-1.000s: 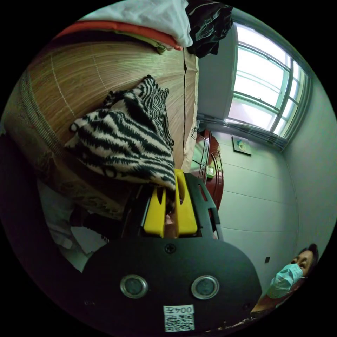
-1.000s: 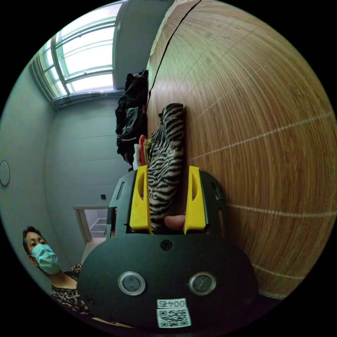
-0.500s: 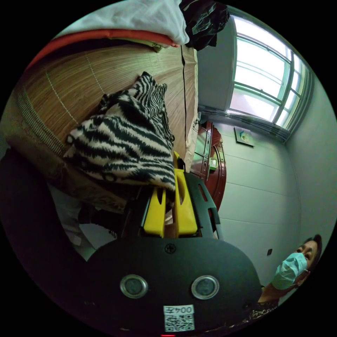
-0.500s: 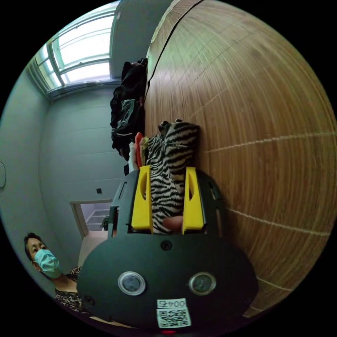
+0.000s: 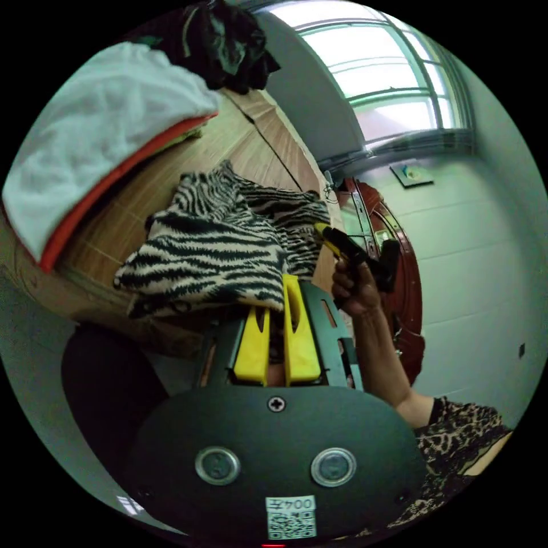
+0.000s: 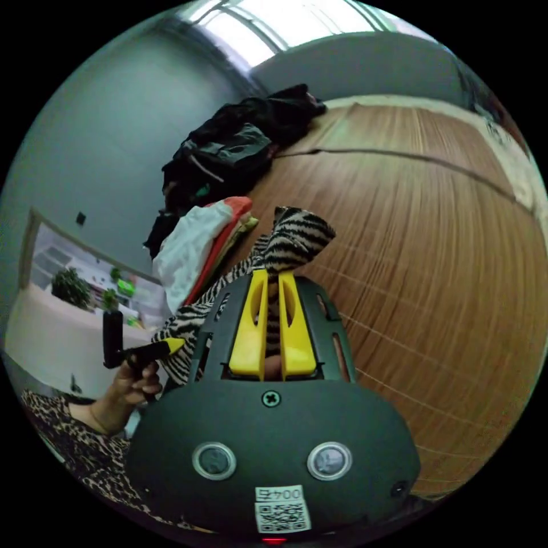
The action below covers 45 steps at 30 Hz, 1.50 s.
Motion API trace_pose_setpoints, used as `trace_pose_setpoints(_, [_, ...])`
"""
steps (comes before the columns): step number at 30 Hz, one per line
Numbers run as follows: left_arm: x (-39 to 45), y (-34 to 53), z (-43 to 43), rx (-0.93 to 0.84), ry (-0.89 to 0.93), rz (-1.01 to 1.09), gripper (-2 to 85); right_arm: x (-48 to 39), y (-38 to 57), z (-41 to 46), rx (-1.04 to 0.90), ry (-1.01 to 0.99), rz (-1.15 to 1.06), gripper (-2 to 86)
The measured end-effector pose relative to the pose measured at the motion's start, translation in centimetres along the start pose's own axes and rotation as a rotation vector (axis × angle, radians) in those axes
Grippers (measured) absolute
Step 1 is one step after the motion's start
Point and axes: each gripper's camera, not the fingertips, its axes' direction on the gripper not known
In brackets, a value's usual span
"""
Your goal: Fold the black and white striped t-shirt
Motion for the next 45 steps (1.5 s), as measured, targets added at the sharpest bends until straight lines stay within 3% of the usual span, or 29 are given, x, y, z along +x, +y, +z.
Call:
trace_pose_setpoints(5, [4.4,-0.8,-5.5,0.081,-0.004,0.137,5.5,-11.5,-6.8,-4.3,-0.005,0.079,-0.221,4.1])
trace_pose_setpoints(13, [6.3,-6.3,-19.9,0.264,-0.038,0.242,5.6,-23.4,-17.8,-6.0,0.110,-0.014,-0.315,4.0])
trace_pose_setpoints(19, [3.7,-11.6,-30.2,0.402,-0.178,0.312,5.6,-31.5,-26.1,-2.3,0.233,-0.072,-0.385,3.9])
trace_pose_setpoints(23, [-0.7,-14.2,-34.7,0.425,-0.168,0.228,5.6,-35.3,-30.5,2.4,0.251,-0.116,-0.394,3.7])
trace_pose_setpoints(29, [-9.9,-15.4,-36.2,0.385,-0.200,0.080,5.5,-35.0,-32.1,12.5,0.103,-0.108,-0.325,3.8])
trace_pose_setpoints(34, [-20.2,-14.1,-33.3,0.251,-0.001,-0.164,5.5,-30.7,-30.6,19.5,-0.098,-0.082,-0.159,3.8])
trace_pose_setpoints(45, [-26.6,-14.0,-37.4,0.227,0.223,-0.337,5.6,-31.2,-31.7,21.1,-0.229,-0.157,-0.014,4.8])
